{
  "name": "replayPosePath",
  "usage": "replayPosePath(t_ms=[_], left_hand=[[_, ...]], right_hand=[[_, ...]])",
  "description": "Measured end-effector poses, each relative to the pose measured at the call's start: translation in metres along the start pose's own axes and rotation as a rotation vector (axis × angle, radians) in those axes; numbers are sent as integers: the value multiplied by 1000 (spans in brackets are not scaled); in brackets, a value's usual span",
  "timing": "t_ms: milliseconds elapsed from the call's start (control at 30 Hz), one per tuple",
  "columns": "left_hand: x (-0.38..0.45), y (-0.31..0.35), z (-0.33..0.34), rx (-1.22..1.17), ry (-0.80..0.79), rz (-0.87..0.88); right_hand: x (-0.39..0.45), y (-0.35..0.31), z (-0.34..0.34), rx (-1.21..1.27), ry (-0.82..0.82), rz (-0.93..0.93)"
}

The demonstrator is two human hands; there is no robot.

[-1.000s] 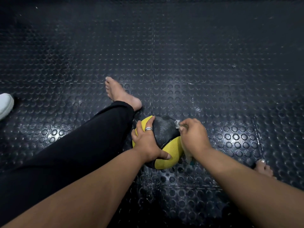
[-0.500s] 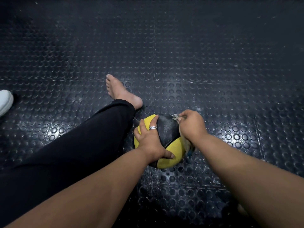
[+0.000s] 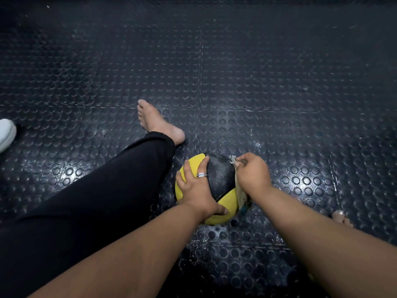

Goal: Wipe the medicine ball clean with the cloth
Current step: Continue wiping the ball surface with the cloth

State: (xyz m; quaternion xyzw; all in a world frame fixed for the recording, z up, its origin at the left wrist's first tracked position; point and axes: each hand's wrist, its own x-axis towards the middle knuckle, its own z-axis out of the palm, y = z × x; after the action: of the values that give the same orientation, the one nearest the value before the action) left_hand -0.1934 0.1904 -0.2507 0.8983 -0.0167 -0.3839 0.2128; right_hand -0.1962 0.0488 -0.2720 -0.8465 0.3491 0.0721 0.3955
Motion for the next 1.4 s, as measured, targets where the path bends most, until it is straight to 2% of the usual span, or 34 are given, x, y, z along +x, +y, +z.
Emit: replayPosePath(t_ms=[133,333,533,667,733,867,933,1000,1133,1300,1400], left_hand=[[4,2,-6,4,-8,2],[7,11,-2,45,-5,-7],[7,6,-8,23,-18,-1],[8,11,-11,36,-18,-10],[9,13,-12,39,-26,-19],[9,14,-11,18,-35,-26],[9,17,-9,-7,-27,-38],[9,19,-7,-4,-22,-34],[7,20,-4,38,-50,-45],[10,22,-3,19,-19,-38],[15,23,-3,14,8,-27]], right_hand=[[-36,5,6,2,111,-118],[-3,6,0,13,47,40],[-35,3,1,-54,48,-167],[-11,0,-5,-69,20,-114],[-10,-3,-5,-103,11,-143],[-52,1,-2,-139,21,-415],[-62,5,1,-144,29,-482],[-53,3,3,-133,53,-472],[-24,-15,2,-105,60,-328],[-60,6,-1,-147,26,-526],[-61,9,1,-141,10,-536]])
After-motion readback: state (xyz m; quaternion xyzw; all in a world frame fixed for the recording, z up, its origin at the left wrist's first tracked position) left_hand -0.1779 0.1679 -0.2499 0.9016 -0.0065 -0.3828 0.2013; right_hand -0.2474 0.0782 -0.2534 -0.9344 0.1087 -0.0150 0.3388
